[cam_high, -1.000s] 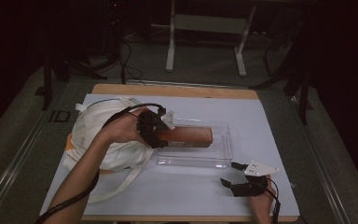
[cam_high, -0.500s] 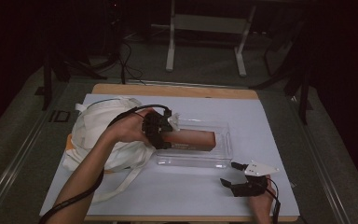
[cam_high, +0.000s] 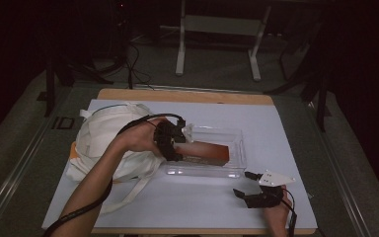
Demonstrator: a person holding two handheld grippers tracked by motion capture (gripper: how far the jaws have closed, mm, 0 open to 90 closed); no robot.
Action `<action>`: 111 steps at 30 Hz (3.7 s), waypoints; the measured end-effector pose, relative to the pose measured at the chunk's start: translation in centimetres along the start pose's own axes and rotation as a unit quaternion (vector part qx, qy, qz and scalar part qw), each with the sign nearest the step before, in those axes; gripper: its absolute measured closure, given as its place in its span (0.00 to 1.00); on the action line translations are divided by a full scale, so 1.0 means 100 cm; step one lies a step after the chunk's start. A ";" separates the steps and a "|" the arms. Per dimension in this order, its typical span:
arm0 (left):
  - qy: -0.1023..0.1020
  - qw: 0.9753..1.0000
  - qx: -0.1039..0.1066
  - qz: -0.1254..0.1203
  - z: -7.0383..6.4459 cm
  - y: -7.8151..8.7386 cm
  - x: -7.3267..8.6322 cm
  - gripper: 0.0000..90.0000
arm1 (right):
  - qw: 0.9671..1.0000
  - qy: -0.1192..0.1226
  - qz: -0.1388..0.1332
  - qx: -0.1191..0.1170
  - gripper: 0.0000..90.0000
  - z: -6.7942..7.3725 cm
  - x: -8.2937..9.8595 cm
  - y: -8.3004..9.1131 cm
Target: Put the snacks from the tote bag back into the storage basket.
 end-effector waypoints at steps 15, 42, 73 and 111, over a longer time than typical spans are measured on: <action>0.000 1.000 0.017 0.006 0.001 -0.008 -0.006 0.48 | 1.000 0.001 0.002 0.000 0.22 0.000 0.000 0.000; 0.029 0.998 0.047 0.018 0.002 -0.027 -0.011 0.44 | 1.000 0.000 0.006 -0.002 0.22 0.000 0.000 -0.001; 0.058 0.995 0.069 0.051 0.000 -0.038 -0.011 0.31 | 1.000 0.000 0.007 -0.003 0.22 0.000 0.000 -0.001; 0.078 0.997 0.008 -0.018 -0.003 0.000 -0.001 0.31 | 1.000 -0.002 0.007 -0.003 0.22 -0.001 0.000 -0.001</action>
Point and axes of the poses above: each handheld gripper's, and its own axes: y roughly backward along the jaws, x roughly out of its underside, z roughly to its left, the point moved 4 cm from there along -y, roughly forward along the jaws, and after that the axes turned 7 degrees about -x, right-handed, at the moved point
